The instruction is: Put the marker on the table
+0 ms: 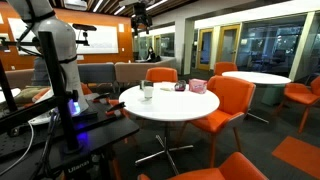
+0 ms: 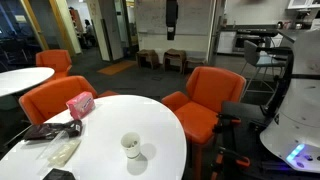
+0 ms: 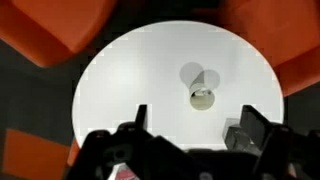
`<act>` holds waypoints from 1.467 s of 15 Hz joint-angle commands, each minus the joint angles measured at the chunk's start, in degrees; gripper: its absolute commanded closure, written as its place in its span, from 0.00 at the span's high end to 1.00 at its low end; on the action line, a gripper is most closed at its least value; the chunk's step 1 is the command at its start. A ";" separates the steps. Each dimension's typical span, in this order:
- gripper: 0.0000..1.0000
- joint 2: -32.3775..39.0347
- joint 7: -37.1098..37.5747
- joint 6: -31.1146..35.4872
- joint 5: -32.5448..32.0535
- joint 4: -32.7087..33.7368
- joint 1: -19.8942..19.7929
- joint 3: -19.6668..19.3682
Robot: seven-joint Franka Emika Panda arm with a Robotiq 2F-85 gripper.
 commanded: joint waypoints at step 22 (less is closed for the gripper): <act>1.00 15.52 5.68 14.32 0.96 -3.13 1.25 3.31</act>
